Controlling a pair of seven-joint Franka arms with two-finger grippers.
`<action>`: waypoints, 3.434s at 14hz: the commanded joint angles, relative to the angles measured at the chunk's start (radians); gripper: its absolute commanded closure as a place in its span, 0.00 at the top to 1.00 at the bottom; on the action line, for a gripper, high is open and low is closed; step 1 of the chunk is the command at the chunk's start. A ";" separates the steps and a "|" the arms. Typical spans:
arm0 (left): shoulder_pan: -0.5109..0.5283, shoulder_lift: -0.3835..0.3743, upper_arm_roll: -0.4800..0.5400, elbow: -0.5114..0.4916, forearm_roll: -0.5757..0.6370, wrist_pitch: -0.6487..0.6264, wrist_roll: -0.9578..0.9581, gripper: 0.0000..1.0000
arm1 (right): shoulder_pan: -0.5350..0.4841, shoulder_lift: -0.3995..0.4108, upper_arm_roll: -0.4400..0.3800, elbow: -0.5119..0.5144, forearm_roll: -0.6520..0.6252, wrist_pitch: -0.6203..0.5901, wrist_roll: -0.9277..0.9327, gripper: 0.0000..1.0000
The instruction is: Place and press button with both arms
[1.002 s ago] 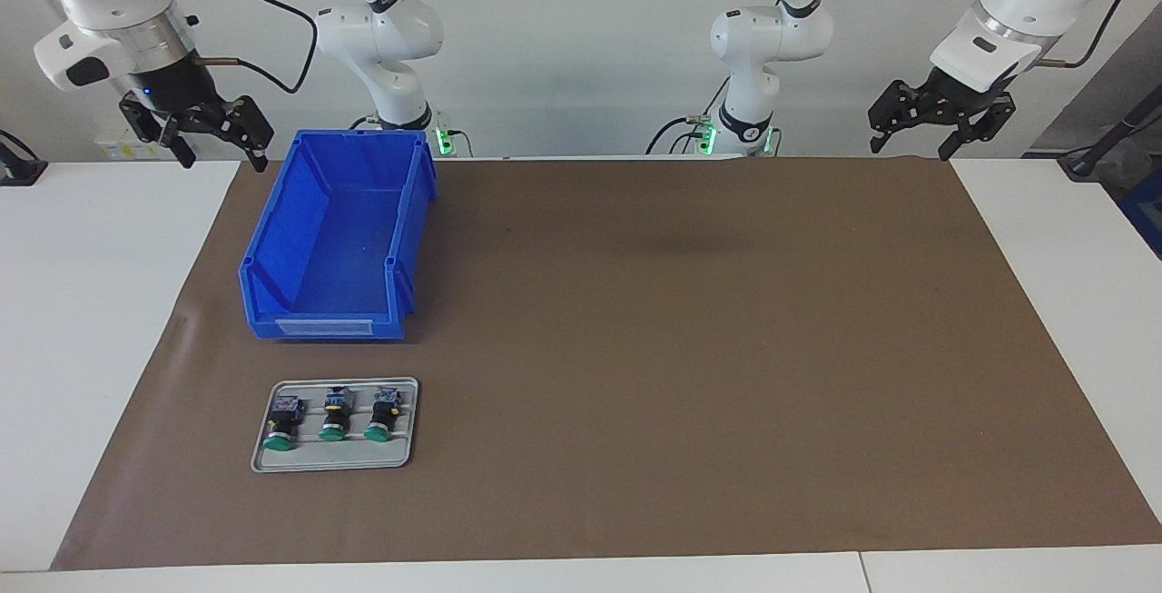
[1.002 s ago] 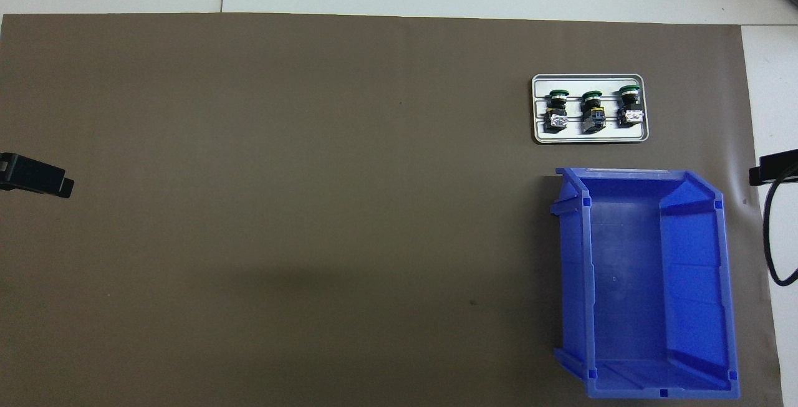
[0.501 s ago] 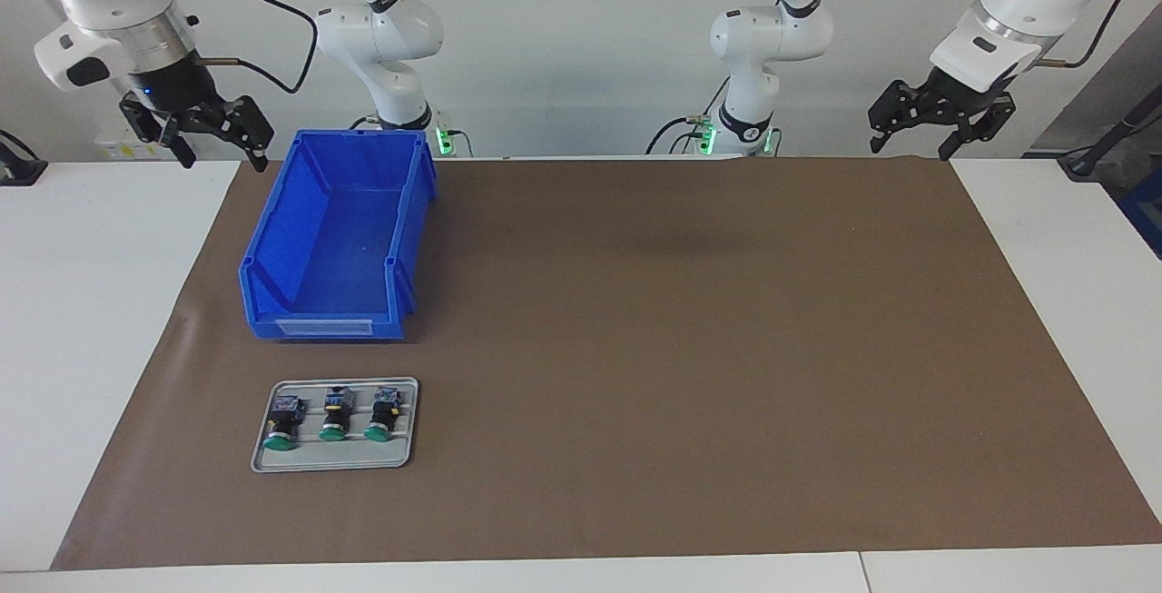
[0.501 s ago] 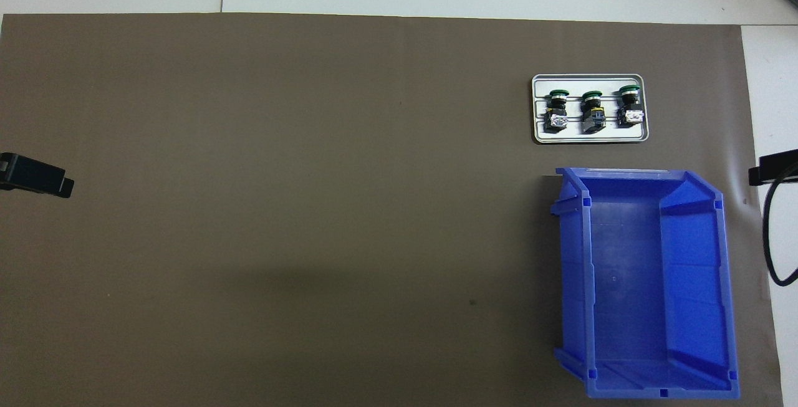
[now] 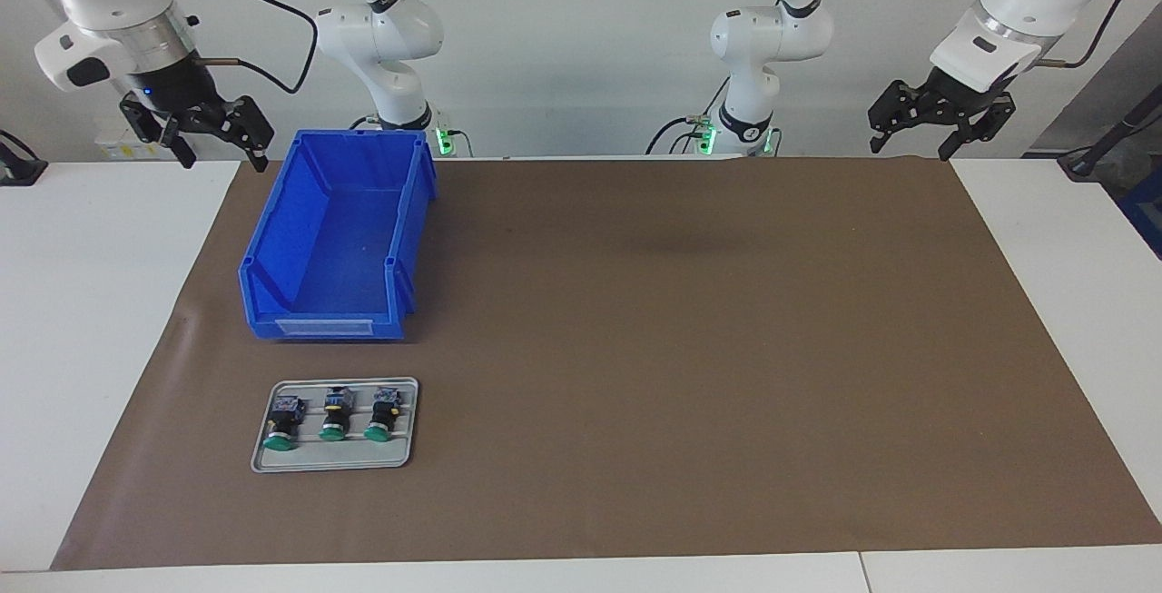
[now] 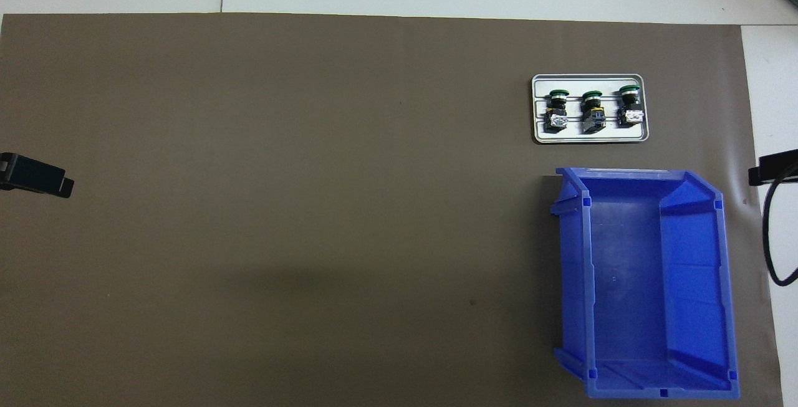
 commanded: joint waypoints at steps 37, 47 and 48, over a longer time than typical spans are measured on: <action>0.011 -0.016 -0.008 -0.012 0.012 -0.009 -0.005 1.00 | 0.018 0.627 0.069 -0.041 0.124 0.818 -0.084 1.00; 0.011 -0.016 -0.008 -0.012 0.012 -0.009 -0.004 1.00 | 0.013 0.639 0.068 -0.090 0.122 0.898 -0.118 0.79; 0.011 -0.016 -0.008 -0.012 0.012 -0.009 -0.004 1.00 | 0.013 0.639 0.068 -0.089 0.122 0.898 -0.118 0.74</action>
